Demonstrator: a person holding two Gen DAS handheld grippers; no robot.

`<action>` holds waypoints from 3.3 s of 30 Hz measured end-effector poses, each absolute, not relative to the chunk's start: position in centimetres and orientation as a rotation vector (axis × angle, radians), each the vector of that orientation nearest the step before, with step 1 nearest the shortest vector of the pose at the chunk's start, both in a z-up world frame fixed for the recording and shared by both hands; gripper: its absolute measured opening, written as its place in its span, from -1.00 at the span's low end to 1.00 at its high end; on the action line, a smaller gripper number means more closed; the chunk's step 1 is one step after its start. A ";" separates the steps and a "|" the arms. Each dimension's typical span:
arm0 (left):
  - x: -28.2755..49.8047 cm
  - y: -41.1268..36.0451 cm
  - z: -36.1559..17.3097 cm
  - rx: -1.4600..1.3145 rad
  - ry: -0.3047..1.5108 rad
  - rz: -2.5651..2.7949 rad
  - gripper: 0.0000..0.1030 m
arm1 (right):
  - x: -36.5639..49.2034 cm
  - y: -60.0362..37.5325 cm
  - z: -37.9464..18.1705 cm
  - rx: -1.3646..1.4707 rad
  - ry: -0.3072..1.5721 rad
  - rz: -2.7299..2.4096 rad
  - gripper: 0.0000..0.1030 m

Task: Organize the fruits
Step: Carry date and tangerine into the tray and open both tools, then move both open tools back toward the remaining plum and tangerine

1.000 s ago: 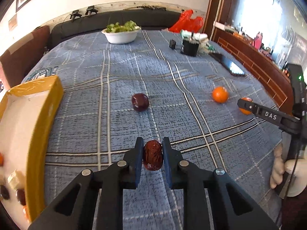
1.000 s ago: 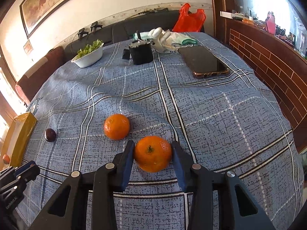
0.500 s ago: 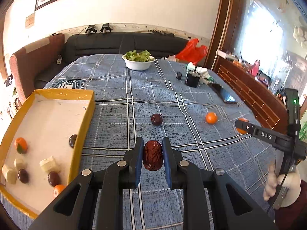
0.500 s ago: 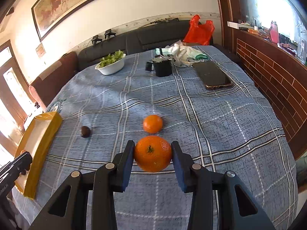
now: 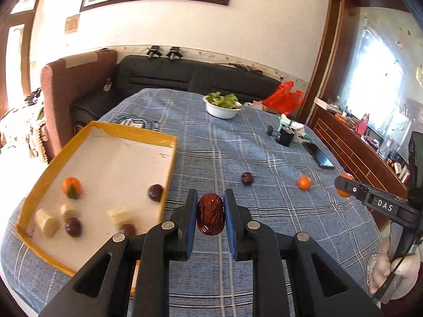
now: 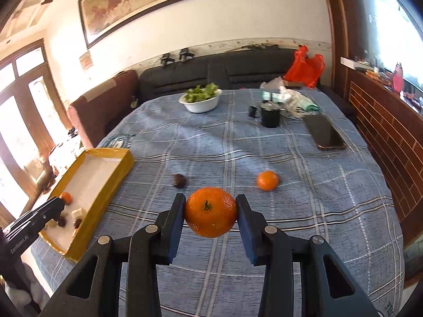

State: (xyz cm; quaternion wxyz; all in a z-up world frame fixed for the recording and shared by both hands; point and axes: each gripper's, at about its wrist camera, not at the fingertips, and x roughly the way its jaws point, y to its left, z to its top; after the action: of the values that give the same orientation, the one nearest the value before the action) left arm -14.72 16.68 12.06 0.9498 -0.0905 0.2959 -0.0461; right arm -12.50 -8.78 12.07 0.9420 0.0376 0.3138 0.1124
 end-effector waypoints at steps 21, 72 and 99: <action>-17.1 30.0 8.3 -0.260 0.661 0.204 -0.63 | -10.8 10.2 8.8 -0.023 0.775 0.662 -0.17; -16.7 23.0 10.7 -0.138 0.700 0.190 0.46 | -6.2 4.9 7.0 0.056 0.843 0.530 0.12; -15.4 16.8 9.8 -0.063 0.768 0.099 0.46 | -6.2 -14.2 4.7 0.219 0.812 0.186 0.19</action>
State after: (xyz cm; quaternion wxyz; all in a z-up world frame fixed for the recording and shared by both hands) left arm -15.40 16.79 9.84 0.9254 -0.0309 0.3745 0.0484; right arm -6.18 -14.25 4.68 0.9087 0.1063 0.3934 0.0901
